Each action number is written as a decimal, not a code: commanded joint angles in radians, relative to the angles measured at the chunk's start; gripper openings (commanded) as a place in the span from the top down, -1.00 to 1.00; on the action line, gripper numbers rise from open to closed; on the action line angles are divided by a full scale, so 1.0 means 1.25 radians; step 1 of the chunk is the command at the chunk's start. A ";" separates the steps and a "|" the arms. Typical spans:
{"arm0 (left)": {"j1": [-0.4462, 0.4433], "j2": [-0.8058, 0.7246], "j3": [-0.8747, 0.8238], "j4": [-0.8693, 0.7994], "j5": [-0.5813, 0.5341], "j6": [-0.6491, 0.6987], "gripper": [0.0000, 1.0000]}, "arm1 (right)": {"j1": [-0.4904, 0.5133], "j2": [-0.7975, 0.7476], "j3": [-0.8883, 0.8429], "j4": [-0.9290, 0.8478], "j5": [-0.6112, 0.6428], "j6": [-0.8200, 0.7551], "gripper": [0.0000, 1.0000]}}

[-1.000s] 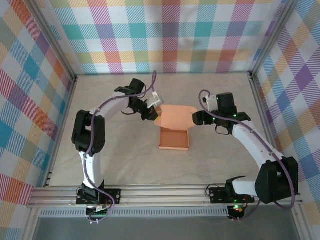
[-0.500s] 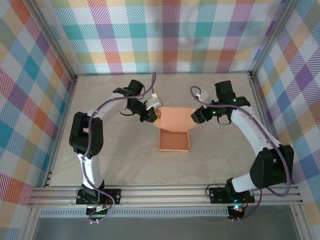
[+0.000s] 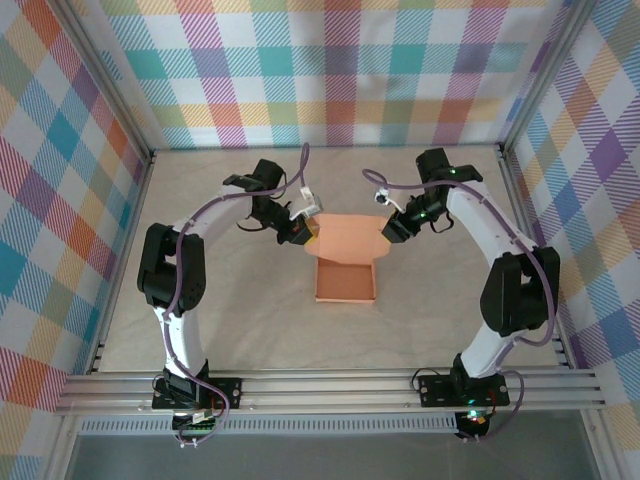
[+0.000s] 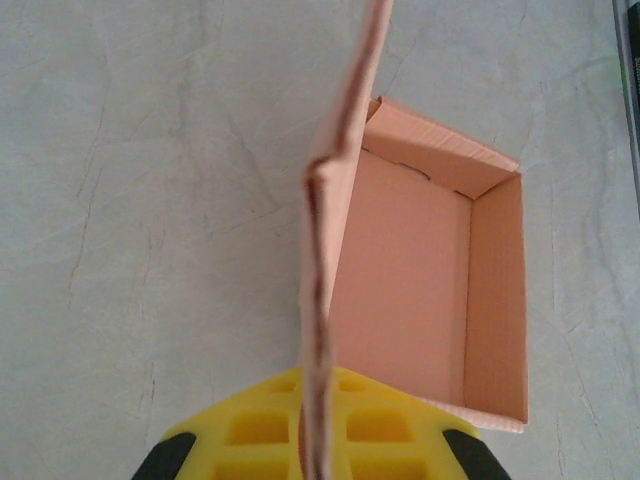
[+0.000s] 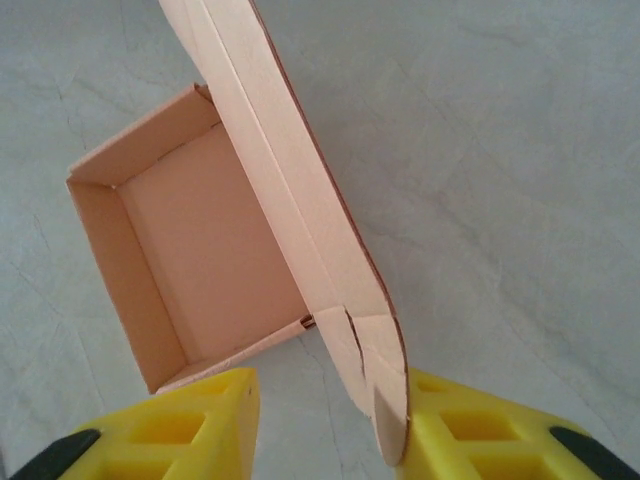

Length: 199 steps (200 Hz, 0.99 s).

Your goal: Fold the paper box

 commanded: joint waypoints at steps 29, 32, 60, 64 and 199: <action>0.011 0.020 0.001 -0.012 0.013 0.014 1.00 | -0.002 0.074 0.056 -0.076 0.002 -0.061 0.31; 0.011 0.021 0.003 -0.012 0.013 0.015 1.00 | -0.002 0.077 0.058 -0.078 0.002 -0.063 0.40; 0.012 0.031 0.009 -0.015 0.013 0.010 1.00 | -0.002 0.095 0.071 -0.082 -0.017 -0.072 0.58; 0.012 0.033 0.009 -0.014 0.013 0.011 1.00 | -0.002 0.097 0.072 -0.082 -0.020 -0.074 0.58; 0.014 0.045 0.007 -0.005 -0.004 -0.003 1.00 | -0.003 0.134 0.070 -0.110 -0.082 -0.104 0.32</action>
